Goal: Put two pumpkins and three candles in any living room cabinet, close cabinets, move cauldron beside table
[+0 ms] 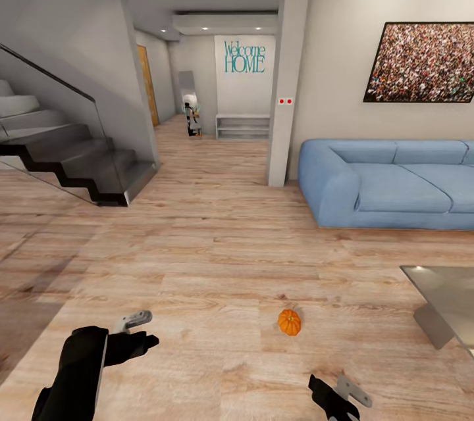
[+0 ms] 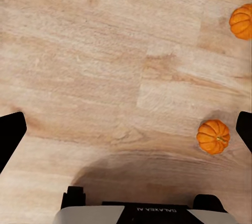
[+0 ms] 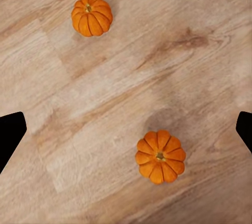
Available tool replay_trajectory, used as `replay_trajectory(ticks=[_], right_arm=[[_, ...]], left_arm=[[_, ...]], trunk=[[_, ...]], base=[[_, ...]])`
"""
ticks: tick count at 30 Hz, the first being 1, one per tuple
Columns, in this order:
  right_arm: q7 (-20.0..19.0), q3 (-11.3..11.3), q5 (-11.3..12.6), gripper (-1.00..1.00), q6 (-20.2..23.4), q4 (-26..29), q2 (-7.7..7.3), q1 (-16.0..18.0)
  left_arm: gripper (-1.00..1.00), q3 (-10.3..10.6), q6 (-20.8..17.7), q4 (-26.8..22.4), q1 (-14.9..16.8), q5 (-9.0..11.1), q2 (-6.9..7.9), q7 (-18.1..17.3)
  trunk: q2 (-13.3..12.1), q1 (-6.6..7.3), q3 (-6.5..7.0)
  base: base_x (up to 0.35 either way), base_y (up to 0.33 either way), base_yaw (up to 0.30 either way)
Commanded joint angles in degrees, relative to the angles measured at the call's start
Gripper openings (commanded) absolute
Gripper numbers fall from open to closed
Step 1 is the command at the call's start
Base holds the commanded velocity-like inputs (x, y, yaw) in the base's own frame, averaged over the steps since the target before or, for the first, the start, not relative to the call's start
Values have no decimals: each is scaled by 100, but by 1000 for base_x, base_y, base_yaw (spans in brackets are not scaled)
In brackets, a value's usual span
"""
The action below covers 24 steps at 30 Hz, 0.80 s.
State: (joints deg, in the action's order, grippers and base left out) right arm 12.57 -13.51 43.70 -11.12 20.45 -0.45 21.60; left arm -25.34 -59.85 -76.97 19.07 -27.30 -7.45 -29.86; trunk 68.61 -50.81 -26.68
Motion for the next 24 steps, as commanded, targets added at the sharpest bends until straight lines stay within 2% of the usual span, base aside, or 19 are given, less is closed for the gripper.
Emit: replay_trajectory(ticks=[1,6,24], right_arm=[[0,5,5,100,-1,-2,-3,-5],[0,22,16,100,-4,-5,-7,-22],[40,40,36,100,-85,-45,-4,-50]], left_arm=[[100,4,0,-1,0,-1,-1,-7],[100,-3,0,-8,0,-3,-2,-21],[100,8,0,-28,0,-3,-2,-26]], trunk=[[42,-23,-19],[242,-132,-108],[964,-528,-431]], base=[[0,0,0],[-164,0,0],[-5,0,0]])
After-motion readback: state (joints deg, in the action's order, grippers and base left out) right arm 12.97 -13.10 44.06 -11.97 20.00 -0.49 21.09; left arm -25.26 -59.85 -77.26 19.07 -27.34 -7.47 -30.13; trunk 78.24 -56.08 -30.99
